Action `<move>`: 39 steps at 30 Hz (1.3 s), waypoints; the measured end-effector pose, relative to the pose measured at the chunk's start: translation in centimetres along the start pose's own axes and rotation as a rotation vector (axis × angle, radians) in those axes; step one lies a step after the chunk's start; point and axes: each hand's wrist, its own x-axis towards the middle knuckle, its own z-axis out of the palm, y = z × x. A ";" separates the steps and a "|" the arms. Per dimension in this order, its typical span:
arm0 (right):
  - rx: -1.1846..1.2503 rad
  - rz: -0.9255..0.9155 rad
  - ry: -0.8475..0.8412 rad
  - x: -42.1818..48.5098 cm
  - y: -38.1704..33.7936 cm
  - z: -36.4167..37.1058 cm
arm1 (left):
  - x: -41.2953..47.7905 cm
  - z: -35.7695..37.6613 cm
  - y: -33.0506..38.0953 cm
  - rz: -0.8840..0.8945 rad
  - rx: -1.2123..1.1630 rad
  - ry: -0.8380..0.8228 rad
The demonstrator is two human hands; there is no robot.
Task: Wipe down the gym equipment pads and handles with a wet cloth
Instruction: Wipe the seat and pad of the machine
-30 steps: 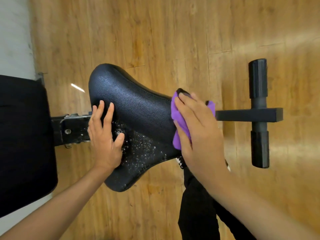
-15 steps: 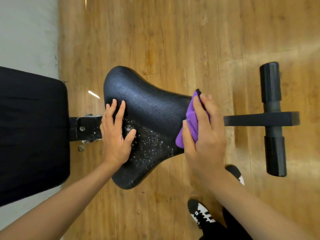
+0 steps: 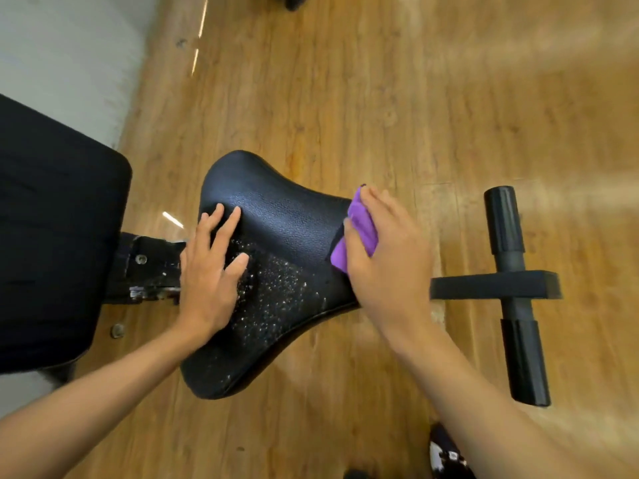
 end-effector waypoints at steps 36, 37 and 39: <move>0.019 -0.712 0.463 -5.5 5.8 4.6 | 0.1 1.2 -1.4 0.164 -0.218 0.138; 0.045 -0.707 0.405 -4.0 5.8 3.5 | 0.2 1.1 -1.3 0.163 -0.221 0.138; 0.238 -0.540 0.369 -1.6 5.3 2.0 | 0.3 1.1 -1.2 0.165 -0.218 0.134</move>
